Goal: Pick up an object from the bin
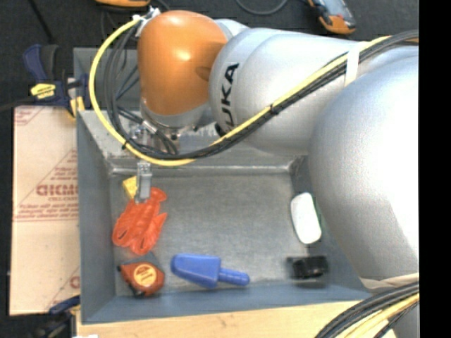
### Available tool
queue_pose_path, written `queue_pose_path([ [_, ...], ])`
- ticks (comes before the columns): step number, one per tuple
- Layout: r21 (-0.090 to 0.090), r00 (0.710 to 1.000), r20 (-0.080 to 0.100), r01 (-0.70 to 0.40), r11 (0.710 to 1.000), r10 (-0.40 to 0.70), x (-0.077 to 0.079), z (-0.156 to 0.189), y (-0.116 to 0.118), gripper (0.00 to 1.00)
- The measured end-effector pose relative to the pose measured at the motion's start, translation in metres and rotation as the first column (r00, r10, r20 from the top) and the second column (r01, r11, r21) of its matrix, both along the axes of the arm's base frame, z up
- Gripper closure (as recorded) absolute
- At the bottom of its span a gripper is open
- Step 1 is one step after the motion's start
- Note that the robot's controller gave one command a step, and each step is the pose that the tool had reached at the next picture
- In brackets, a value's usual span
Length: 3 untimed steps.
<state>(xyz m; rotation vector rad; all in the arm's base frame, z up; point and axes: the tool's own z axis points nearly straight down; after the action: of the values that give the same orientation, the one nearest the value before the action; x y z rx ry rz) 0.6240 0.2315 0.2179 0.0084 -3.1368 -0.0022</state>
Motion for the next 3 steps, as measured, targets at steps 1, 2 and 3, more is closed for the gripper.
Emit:
queue_pose_path([
  [1, 0.002, 1.000, 0.008, 0.004, 1.000, -0.004, 0.001, 0.005, -0.001, 0.00],
  [2, 0.005, 0.993, 0.013, 0.115, 0.993, -0.115, -0.023, -0.015, -0.017, 0.00],
  [3, -0.002, 0.983, 0.003, 0.182, 0.983, -0.182, -0.037, -0.039, -0.031, 0.00],
])
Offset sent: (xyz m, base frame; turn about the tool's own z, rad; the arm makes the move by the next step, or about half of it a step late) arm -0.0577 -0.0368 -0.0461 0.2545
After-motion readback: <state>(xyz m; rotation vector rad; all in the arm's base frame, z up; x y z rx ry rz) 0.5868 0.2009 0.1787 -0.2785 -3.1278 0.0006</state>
